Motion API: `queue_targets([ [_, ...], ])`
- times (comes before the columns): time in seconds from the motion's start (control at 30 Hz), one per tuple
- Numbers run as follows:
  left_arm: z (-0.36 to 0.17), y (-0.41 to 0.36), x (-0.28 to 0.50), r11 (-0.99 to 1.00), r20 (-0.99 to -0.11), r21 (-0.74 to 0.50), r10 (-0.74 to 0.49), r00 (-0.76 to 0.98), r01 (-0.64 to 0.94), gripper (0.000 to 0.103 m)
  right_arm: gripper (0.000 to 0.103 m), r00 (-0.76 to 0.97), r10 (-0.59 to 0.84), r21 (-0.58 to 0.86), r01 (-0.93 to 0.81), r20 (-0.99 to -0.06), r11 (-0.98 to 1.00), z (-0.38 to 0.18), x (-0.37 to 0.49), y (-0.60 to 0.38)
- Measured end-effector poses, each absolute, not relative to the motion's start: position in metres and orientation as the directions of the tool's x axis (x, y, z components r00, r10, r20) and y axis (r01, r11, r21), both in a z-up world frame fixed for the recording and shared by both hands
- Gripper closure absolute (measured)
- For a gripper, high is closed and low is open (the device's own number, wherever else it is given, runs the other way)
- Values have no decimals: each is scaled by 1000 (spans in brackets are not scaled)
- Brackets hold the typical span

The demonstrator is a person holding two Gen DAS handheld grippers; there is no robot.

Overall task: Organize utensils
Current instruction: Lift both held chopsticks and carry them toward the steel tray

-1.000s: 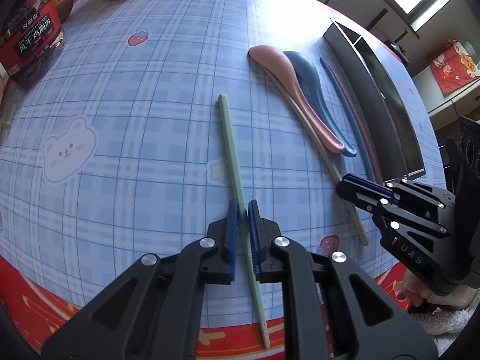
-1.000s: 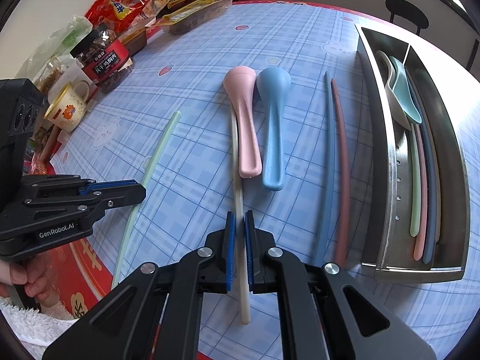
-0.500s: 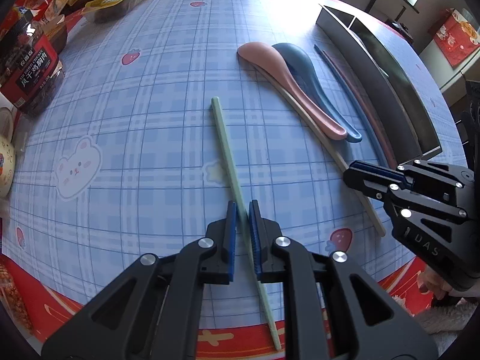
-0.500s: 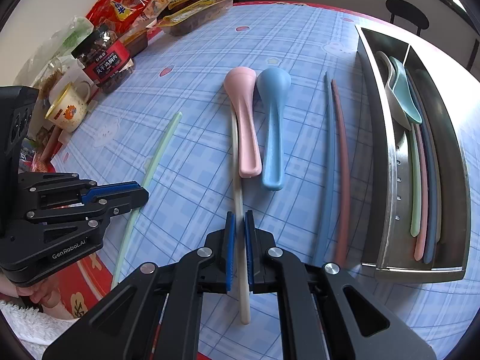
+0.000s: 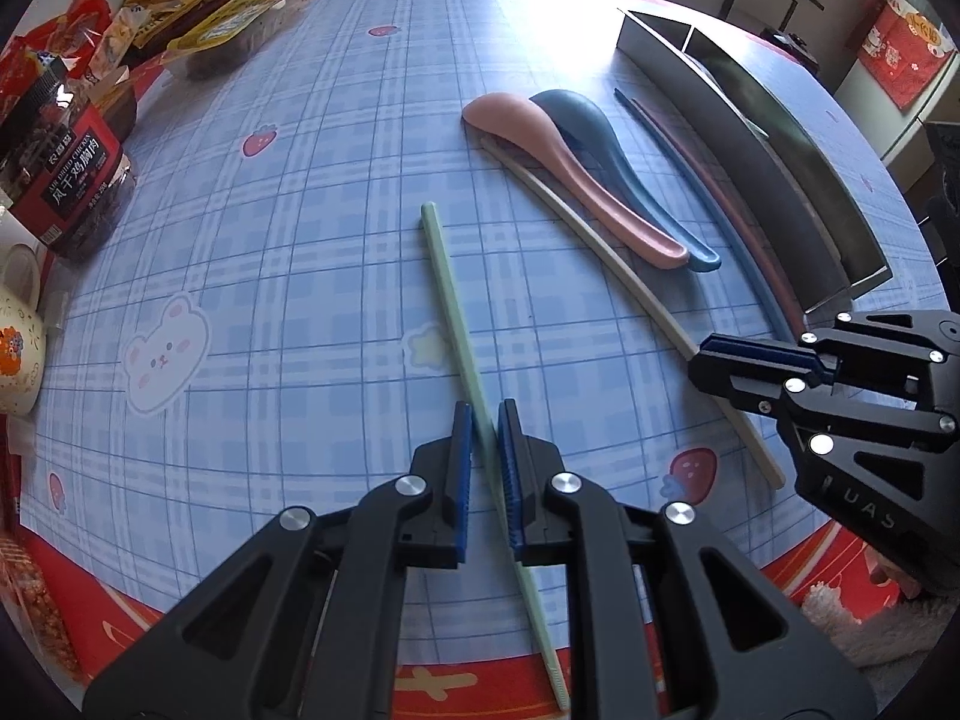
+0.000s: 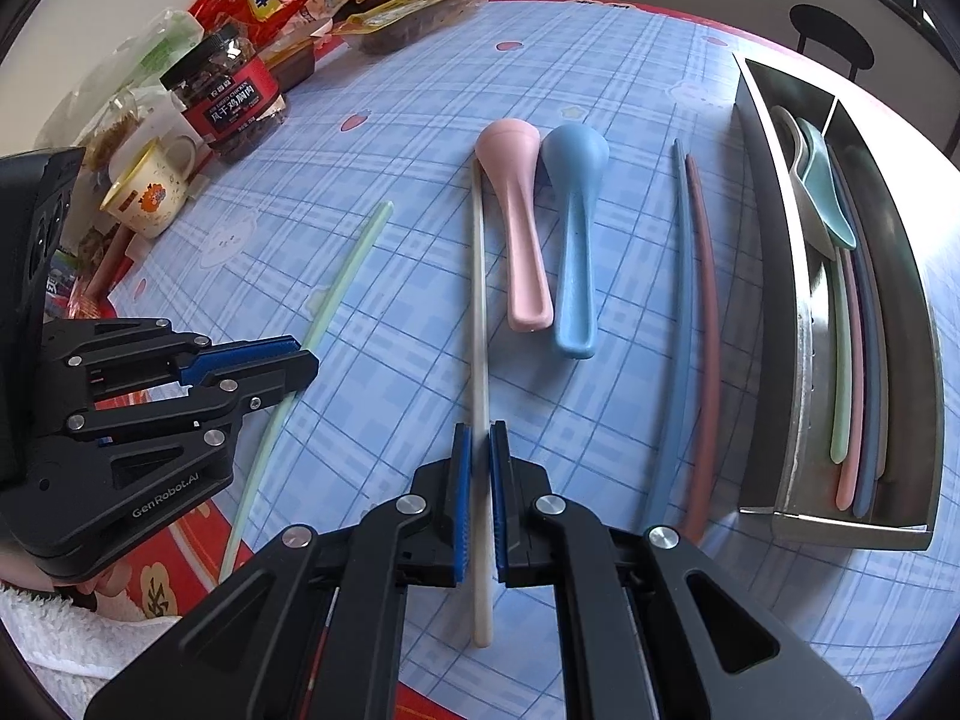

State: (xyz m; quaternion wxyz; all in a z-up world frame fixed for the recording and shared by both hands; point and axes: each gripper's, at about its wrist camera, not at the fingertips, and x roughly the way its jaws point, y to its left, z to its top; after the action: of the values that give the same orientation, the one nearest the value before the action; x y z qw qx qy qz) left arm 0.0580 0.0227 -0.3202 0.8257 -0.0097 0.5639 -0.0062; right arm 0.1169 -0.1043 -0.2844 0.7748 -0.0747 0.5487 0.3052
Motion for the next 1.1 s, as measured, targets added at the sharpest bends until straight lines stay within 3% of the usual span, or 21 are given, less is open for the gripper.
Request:
queue_targets([
  [0.2, -320, 29, 61, 998, -932, -68, -61, 358, -7, 91, 96, 204, 387, 216, -564, -899, 797, -284, 114, -103],
  [0.37, -322, 59, 59, 963, -917, -244, -191, 349, -115, 93, 96, 165, 433, 295, -520, -886, 802, -286, 110, -111],
  [0.53, -317, 77, 42, 937, -898, -303, -219, 381, -176, 93, 96, 165, 485, 348, -506, -859, 789, -281, 99, -120],
  [1.1, -288, 96, 36, 887, -858, -397, -267, 439, -237, 93, 97, 310, 532, 382, -432, -788, 817, -249, 105, -157],
])
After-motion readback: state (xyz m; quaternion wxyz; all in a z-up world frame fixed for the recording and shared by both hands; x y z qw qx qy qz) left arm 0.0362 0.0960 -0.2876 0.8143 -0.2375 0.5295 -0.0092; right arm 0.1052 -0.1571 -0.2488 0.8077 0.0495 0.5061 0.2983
